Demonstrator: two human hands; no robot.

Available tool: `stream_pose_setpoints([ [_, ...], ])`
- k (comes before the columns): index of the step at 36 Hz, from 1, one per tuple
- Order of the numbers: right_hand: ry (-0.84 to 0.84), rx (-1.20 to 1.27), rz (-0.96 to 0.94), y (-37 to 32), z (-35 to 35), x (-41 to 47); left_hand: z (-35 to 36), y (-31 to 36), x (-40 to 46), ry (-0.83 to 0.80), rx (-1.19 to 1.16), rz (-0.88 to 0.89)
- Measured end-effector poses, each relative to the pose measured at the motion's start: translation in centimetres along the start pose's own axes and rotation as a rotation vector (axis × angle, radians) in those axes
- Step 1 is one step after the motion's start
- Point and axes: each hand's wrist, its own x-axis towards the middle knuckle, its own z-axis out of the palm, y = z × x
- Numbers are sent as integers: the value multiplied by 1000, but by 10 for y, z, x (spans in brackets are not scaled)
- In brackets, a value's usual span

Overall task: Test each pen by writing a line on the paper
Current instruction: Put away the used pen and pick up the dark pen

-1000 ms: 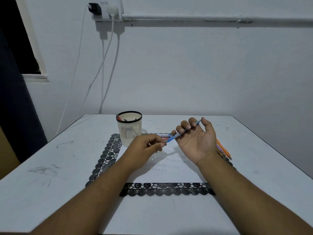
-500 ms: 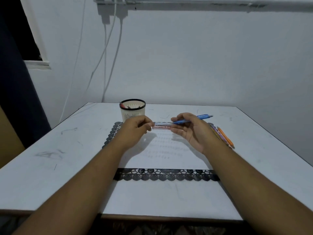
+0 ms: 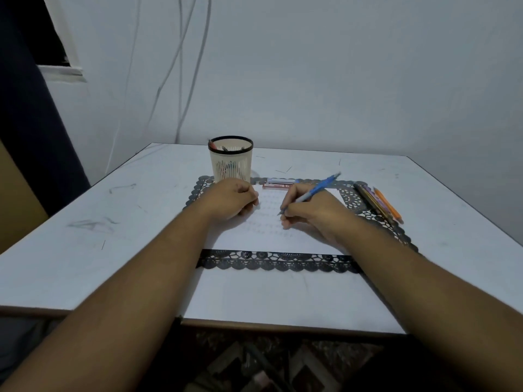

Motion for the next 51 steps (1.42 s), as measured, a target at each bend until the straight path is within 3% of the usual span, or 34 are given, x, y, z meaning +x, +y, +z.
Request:
stream_pose_setpoints([
  [6,-18,-72,-2,4,7,-2,-3,-1,1,-24,87,14],
  [14,263,17,-41,0,-22,9,-12,0,2,-106,-55,-47],
  [17,190,-54,-51,0,-8,9,-18,-2,3,-108,-148,-90],
  [21,-31,-193,-104,-2,34,4,-16,2,-2,-96,-204,-101],
  [25,-158,-95,-35,6,60,9,-18,3,-5,-80,-143,-94],
  [51,-123,-243,-104,19,63,13,-17,-6,8,-124,-5,-80],
])
